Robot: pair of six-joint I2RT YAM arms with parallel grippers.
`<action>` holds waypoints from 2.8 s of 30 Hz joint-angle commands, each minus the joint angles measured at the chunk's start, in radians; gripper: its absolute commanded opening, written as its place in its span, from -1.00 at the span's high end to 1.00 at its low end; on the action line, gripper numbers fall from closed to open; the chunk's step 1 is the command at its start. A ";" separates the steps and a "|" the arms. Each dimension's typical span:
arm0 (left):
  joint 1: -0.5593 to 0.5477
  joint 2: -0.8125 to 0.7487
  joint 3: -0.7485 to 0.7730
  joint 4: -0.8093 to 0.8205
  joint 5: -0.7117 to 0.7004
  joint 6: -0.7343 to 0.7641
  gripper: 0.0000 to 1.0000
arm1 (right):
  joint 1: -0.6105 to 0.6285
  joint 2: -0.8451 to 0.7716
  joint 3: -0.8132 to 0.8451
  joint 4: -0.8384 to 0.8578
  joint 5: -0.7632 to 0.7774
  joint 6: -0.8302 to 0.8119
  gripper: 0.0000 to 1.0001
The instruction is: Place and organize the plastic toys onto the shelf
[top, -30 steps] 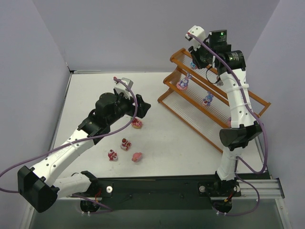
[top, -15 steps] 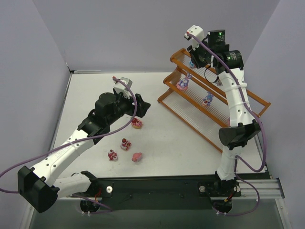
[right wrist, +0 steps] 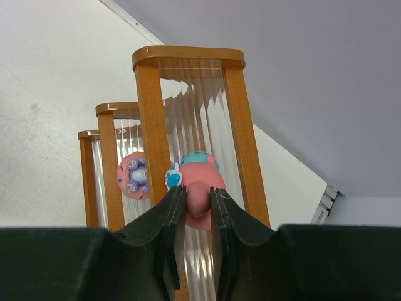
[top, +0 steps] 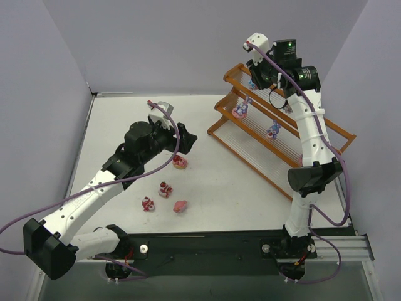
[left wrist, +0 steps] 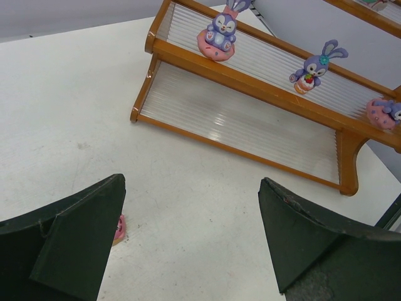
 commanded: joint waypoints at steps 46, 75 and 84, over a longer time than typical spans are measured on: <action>0.010 -0.026 -0.032 0.073 0.013 -0.025 -0.95 | -0.055 -0.080 -0.061 0.123 0.205 0.234 -0.29; 0.019 -0.029 -0.040 0.064 0.042 -0.018 -0.95 | -0.046 -0.014 -0.075 -0.070 0.200 -0.001 -0.13; 0.019 -0.032 -0.039 0.064 0.034 -0.015 -0.95 | -0.052 0.017 -0.055 -0.072 0.189 -0.021 -0.08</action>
